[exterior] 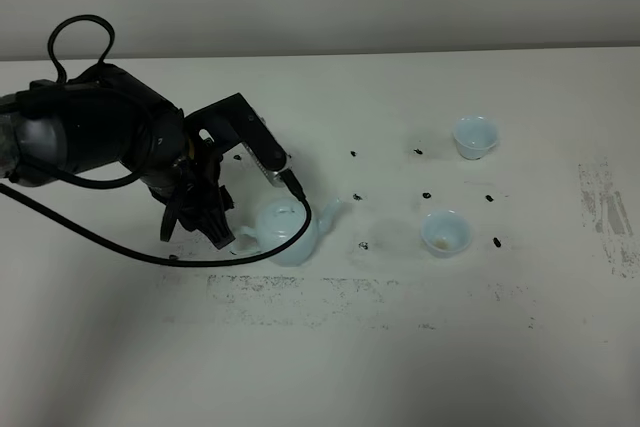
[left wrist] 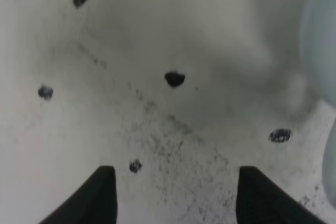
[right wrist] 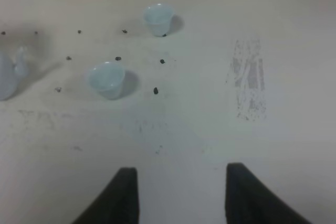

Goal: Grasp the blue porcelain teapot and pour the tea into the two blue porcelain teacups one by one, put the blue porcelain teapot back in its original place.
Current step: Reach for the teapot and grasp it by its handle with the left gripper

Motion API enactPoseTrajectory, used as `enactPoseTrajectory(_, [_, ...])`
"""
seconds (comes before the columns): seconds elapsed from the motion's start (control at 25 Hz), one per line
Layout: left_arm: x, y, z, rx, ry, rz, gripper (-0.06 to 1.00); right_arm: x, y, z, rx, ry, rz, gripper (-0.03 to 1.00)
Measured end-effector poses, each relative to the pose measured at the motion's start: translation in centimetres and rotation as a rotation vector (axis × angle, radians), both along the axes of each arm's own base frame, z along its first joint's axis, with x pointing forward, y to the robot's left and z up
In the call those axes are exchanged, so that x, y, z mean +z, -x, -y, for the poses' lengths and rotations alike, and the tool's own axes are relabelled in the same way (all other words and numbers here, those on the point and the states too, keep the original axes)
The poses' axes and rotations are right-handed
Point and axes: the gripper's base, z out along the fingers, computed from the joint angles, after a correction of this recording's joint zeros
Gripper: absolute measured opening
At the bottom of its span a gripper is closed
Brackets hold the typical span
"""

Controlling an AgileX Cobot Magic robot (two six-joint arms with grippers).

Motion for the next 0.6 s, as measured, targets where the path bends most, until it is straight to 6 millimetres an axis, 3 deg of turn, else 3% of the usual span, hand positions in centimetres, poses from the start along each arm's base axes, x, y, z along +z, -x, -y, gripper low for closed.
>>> enactPoseTrajectory(0.6, [-0.62,0.21,0.88,-0.107,-0.031,-0.005,0.42,0.00,0.00,0.00,0.000,0.000,0.000,0.41])
